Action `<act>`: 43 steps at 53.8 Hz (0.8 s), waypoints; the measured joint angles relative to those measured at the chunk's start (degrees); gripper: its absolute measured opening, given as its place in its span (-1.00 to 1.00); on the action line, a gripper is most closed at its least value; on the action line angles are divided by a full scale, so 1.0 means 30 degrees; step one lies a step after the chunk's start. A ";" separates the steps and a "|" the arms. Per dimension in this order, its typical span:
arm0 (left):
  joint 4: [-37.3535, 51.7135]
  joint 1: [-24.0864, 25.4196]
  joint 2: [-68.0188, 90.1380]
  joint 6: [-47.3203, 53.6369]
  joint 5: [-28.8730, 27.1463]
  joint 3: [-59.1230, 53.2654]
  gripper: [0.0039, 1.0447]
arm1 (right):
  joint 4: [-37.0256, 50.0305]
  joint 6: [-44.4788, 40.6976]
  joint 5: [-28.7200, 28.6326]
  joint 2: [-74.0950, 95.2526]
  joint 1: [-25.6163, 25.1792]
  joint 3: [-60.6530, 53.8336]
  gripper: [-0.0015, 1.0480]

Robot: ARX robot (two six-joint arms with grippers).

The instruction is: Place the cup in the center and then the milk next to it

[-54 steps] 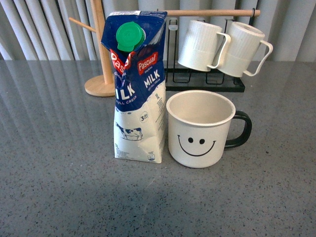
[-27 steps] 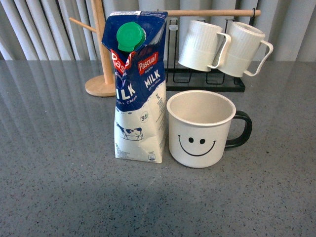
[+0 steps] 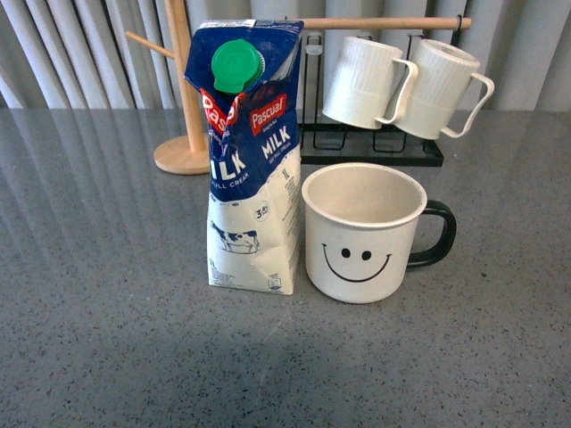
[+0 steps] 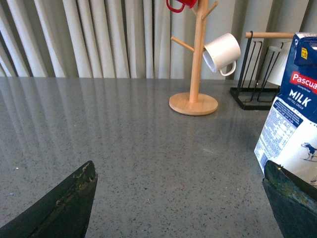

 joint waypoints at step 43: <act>0.0000 0.0000 0.0000 -0.0007 0.0007 0.0000 0.88 | 0.0000 0.0000 0.0000 0.0000 0.0000 0.0000 0.87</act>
